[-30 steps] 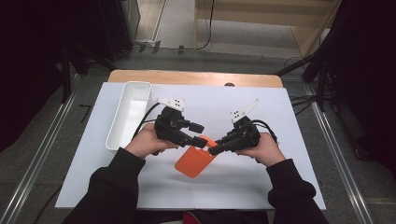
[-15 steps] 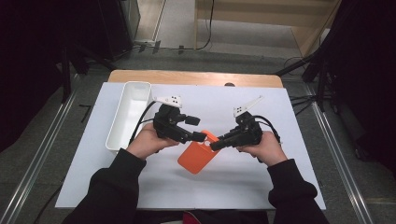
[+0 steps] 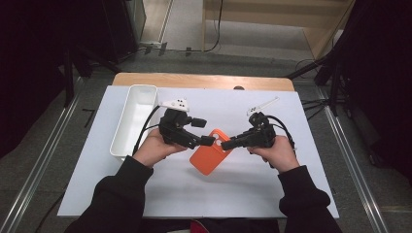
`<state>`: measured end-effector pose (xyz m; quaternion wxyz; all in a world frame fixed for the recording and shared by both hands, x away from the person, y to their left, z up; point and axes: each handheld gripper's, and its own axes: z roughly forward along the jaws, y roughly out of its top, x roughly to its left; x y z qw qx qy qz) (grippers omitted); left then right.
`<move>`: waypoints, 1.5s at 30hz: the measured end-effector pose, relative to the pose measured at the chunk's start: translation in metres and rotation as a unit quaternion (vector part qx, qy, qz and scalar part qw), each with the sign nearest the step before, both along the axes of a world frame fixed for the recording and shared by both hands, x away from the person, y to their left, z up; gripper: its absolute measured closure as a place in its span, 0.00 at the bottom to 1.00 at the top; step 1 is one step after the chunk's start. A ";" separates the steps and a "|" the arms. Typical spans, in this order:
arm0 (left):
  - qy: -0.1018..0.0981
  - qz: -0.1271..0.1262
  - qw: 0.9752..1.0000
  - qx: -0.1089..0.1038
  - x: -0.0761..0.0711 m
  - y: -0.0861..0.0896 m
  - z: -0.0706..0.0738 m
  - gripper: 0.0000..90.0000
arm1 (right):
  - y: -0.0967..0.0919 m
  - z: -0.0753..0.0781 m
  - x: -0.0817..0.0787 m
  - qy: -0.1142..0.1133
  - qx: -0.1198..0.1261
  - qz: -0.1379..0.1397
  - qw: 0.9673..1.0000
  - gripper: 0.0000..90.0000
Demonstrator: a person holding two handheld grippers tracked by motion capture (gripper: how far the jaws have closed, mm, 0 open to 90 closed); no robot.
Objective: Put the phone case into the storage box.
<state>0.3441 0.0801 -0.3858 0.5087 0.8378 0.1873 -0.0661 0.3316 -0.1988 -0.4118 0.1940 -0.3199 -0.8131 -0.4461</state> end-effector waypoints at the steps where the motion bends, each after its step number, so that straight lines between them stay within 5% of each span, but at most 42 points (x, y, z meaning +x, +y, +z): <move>1: 0.000 0.003 1.000 0.002 0.000 -0.001 0.000 0.19 | 0.000 0.000 0.000 0.001 -0.001 -0.004 1.000 0.84; 7: -0.011 0.015 1.000 0.013 -0.004 -0.004 -0.001 0.16 | -0.004 0.001 0.001 0.003 -0.002 -0.022 1.000 0.84; 22: -0.034 0.066 0.997 -0.001 -0.011 -0.005 -0.008 0.16 | -0.010 0.003 0.005 0.021 -0.002 -0.068 0.997 0.84; 32: -0.063 0.100 0.993 0.001 -0.020 -0.006 -0.012 0.16 | -0.008 0.010 0.007 0.029 -0.011 -0.097 0.995 0.85; 45: -0.082 0.132 0.988 0.025 -0.025 -0.017 -0.020 0.00 | -0.001 0.015 0.010 0.040 -0.018 -0.109 0.993 0.85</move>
